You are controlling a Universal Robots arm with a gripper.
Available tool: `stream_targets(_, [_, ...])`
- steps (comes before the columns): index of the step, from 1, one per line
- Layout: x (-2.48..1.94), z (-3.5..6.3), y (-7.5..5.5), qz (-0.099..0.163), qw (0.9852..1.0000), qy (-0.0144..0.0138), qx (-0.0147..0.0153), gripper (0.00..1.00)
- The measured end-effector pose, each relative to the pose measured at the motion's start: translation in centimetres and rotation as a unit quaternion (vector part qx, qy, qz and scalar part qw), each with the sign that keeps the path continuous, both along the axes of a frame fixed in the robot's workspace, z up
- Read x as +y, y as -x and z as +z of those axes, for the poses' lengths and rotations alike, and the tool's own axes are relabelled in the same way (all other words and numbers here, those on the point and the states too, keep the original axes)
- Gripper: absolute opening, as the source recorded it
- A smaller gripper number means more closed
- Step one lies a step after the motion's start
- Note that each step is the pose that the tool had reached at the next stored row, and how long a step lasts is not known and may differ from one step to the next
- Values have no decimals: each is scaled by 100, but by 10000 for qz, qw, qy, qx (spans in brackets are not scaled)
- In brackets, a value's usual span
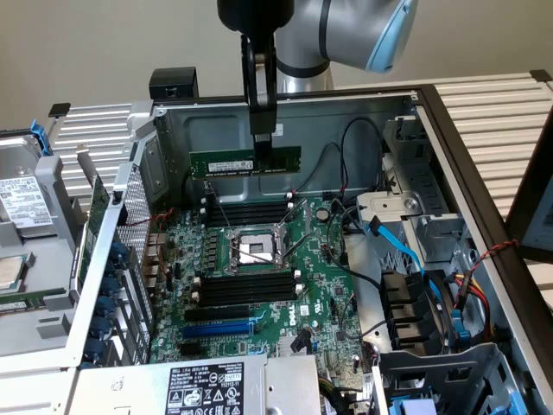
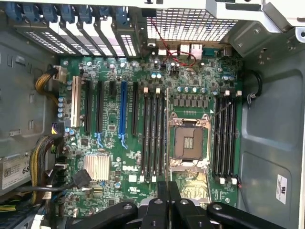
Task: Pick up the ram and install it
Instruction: 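Insert the ram into the slot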
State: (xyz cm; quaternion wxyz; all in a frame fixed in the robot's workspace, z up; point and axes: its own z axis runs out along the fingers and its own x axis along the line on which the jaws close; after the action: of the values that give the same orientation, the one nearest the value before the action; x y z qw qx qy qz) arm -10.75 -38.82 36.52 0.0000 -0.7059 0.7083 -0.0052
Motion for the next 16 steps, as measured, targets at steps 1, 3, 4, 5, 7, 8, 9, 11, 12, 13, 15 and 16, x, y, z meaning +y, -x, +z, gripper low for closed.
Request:
stream_targets(1, [3,-14,0,-3,10000,2,0,12])
stream_targets(3, [9,-45,-1,-21,10000,3,-2,12])
stream_targets(4, [10,-59,0,-37,10000,3,-4,12])
stream_targets(5, [11,-70,0,-60,10000,3,-8,12])
stream_targets(7, [12,-99,0,-182,9998,3,-47,12])
stream_targets(8, [14,-144,17,-266,9996,3,-83,12])
stream_targets(9, [16,-208,48,-272,9996,22,-85,12])
stream_targets(11, [17,-302,66,-272,9996,66,-101,12])
stream_targets(12, [17,-313,66,-272,9995,77,-104,12])
stream_targets(13, [17,-322,67,-272,9995,90,-107,12])
stream_targets(15, [17,-339,67,-271,9995,117,-112,12])
stream_targets(16, [16,-348,67,-271,9995,128,-117,12])
